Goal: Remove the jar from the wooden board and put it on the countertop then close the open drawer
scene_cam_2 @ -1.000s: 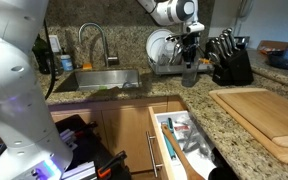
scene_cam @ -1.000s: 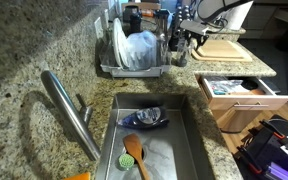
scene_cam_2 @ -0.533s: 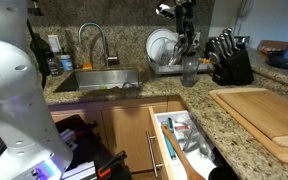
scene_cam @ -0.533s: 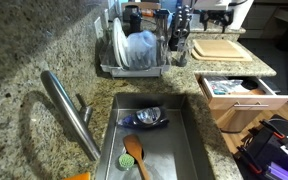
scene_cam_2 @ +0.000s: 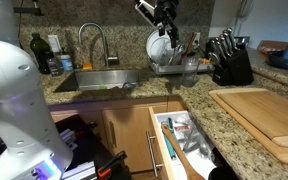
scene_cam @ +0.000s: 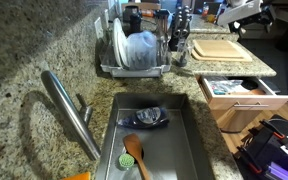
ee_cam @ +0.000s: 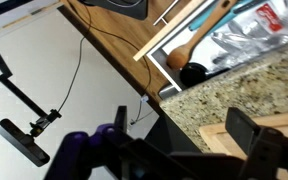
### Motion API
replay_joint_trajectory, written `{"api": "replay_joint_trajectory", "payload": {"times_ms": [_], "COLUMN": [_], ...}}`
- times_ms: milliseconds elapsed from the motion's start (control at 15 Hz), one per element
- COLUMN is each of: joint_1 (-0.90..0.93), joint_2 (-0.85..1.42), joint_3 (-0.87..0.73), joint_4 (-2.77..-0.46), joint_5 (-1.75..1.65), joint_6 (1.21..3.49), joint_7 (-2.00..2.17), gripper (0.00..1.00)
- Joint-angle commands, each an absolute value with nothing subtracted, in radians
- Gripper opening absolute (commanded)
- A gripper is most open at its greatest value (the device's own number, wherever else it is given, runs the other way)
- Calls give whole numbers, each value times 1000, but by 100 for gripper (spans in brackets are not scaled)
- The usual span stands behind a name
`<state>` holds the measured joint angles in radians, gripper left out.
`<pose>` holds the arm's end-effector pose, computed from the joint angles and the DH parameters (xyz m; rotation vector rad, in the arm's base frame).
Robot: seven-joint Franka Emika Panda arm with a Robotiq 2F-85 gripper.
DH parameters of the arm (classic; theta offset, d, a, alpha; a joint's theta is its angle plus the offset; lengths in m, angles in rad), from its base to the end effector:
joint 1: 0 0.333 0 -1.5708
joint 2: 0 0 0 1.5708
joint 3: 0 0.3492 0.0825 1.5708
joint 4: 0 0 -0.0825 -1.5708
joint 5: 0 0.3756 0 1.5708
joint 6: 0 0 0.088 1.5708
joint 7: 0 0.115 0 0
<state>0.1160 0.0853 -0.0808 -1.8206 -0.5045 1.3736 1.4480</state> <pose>0.5184 -0.0433 0.5004 1.8598 -1.5312 -0.0448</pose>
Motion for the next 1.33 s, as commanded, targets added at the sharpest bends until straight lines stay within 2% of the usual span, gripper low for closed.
{"api": "replay_joint_trajectory", "payload": {"times_ms": [0,133,533,867,1067,1267], "joint_1": [85,87,85,22,-38,-79], "joint_2": [105,151,175,57,84,187], "joint_3": [-48,-45,-49,-69,-100,-122], "joint_4": [-1982,-2043,-2032,-2280,-2414,-2456], "joint_5": [-517,-535,-531,-390,-317,-235], "joint_6": [1353,1339,1336,1667,1886,2021], "joint_7": [1439,1460,1510,1483,1379,1248], "gripper": [100,100,100,100,100,100]}}
